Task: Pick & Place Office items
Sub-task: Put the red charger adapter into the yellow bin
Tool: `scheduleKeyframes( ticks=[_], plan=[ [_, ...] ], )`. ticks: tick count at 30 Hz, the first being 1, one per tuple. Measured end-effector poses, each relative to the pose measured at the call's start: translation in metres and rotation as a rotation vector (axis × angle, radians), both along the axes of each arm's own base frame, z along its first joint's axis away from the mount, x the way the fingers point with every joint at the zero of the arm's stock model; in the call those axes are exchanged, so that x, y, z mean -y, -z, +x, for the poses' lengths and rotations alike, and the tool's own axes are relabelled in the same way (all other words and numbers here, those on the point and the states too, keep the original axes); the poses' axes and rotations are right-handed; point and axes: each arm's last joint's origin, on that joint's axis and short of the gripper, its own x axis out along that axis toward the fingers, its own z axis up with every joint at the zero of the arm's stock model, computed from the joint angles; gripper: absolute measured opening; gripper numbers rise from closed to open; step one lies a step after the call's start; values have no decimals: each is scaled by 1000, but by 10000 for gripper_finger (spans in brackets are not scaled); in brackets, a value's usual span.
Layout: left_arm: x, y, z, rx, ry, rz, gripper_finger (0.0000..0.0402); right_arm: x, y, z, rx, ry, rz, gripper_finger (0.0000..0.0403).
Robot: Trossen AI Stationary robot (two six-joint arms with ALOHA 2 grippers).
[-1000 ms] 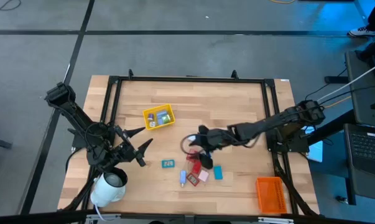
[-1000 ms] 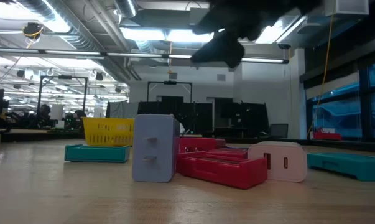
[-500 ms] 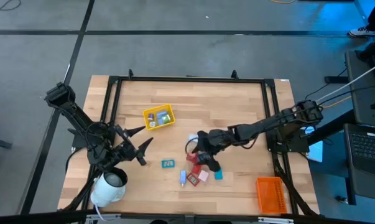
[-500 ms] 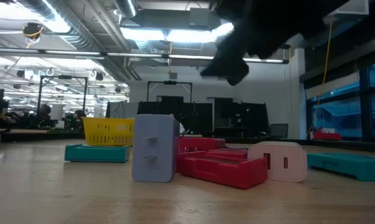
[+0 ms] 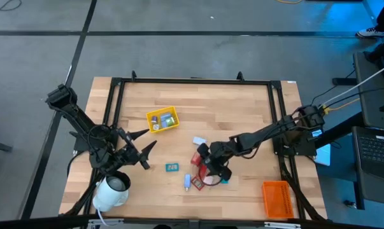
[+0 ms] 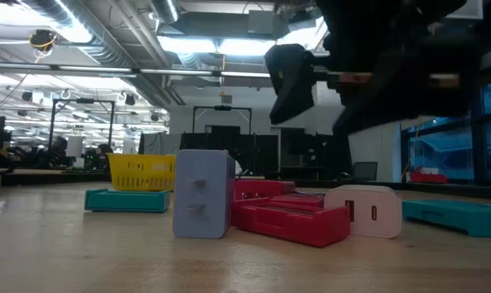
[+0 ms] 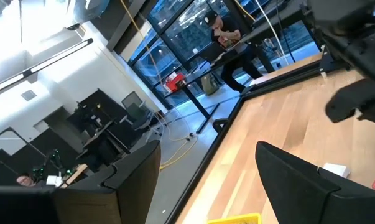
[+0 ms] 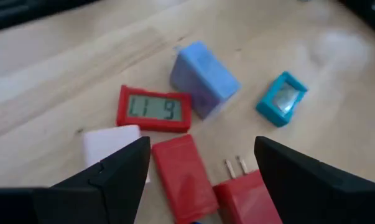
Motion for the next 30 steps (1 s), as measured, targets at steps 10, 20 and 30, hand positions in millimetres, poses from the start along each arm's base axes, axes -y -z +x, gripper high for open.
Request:
scheduleKeyframes(
  ticks=[10,20,30],
  plan=[
    [-1,0,1,1,-5,-2,261,0,-47,38,34,281,-137,295],
    [1,0,-1,2,5,-2,261,-5,-45,50,-403,226,34,295],
    [-1,0,1,-1,-7,1,261,-14,-28,62,-602,238,-77,295]
  ],
)
